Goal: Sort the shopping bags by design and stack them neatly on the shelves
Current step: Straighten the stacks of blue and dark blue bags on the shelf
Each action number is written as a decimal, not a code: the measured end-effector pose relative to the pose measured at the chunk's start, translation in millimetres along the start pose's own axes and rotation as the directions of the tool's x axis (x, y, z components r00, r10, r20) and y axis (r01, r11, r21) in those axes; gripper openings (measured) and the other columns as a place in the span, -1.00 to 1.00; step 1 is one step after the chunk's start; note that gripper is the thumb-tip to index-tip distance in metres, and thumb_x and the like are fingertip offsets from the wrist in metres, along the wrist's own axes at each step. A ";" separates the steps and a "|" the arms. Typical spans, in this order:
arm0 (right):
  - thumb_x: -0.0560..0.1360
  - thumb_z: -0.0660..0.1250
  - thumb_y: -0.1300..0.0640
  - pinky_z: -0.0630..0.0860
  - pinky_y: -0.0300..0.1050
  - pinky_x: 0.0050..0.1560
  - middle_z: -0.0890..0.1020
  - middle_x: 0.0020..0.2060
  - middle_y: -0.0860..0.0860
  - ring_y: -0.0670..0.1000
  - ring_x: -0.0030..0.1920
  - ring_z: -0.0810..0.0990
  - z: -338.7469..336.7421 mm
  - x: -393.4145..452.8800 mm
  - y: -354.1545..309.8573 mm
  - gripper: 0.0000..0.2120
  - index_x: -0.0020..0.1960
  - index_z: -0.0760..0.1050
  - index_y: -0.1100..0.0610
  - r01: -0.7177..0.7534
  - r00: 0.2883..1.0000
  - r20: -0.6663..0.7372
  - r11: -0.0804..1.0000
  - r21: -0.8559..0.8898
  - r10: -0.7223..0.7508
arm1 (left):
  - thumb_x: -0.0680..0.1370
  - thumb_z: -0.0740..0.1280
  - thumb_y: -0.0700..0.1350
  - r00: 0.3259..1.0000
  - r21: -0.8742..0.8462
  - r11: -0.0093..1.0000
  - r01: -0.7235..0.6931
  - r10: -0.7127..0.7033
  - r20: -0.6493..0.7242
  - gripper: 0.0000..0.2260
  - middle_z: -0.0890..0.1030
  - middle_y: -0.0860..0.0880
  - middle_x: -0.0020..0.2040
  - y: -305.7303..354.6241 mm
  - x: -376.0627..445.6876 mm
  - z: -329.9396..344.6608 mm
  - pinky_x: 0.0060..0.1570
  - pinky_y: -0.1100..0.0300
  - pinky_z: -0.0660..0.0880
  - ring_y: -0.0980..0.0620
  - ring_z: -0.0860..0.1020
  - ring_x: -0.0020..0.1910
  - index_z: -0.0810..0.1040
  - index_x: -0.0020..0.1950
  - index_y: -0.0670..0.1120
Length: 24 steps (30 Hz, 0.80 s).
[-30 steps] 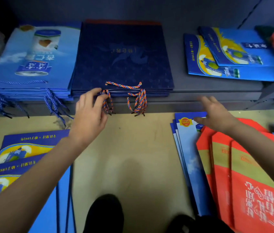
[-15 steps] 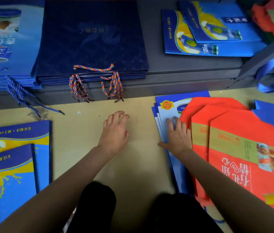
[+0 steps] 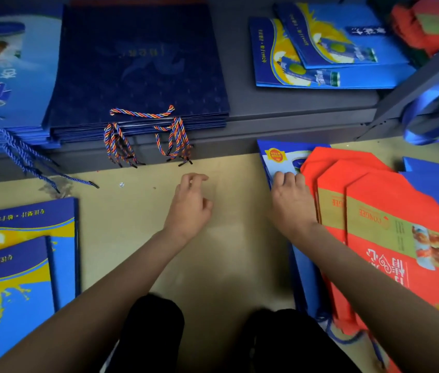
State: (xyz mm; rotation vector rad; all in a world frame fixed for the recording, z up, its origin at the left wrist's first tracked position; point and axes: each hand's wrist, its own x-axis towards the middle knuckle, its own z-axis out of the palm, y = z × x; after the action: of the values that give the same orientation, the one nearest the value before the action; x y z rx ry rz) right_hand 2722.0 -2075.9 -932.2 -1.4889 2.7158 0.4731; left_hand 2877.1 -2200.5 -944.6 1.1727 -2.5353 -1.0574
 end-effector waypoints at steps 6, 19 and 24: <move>0.03 0.39 0.27 0.33 -0.02 -0.20 0.54 -0.28 0.15 0.16 -0.29 0.52 -70.3 -34.9 -55.2 -0.61 -0.14 0.53 0.27 0.259 0.935 -0.303 0.940 0.221 -0.187 | 0.60 0.18 -0.21 0.937 -0.573 0.750 0.331 -0.332 0.106 -0.85 0.52 -0.12 0.09 11.6 0.3 -28.5 -0.05 0.11 0.48 -0.04 0.54 -0.13 0.41 0.15 -0.08; 0.19 0.54 -0.20 0.23 0.08 0.41 0.20 0.46 0.17 0.15 0.45 0.21 22.1 25.7 -14.3 0.16 0.52 -0.06 0.16 -0.488 0.838 0.545 0.442 0.752 -0.003 | 0.56 0.17 -0.34 0.738 -0.734 0.321 0.599 -0.576 0.351 -0.66 0.55 -0.02 -0.05 -20.0 -34.8 -36.9 -0.31 0.22 0.41 0.05 0.50 -0.24 0.32 0.28 -0.05; 0.00 0.60 -0.19 0.42 0.05 0.25 0.31 0.40 0.13 0.15 0.32 0.41 14.9 30.7 -25.5 0.29 0.52 -0.05 0.05 -0.569 0.818 0.576 0.149 0.808 0.000 | 0.55 0.18 -0.39 0.885 -0.820 0.431 0.377 -0.428 0.181 -0.59 0.54 -0.07 0.05 -0.1 -65.2 -56.4 -0.15 0.06 0.54 -0.11 0.56 -0.01 0.31 0.16 0.11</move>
State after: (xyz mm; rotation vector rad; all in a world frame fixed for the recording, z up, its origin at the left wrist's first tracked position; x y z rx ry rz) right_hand 2724.3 -2110.0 -957.5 -0.3319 1.9944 -0.7860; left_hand 2944.6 -2184.0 -893.5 1.4187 -1.2694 -1.9943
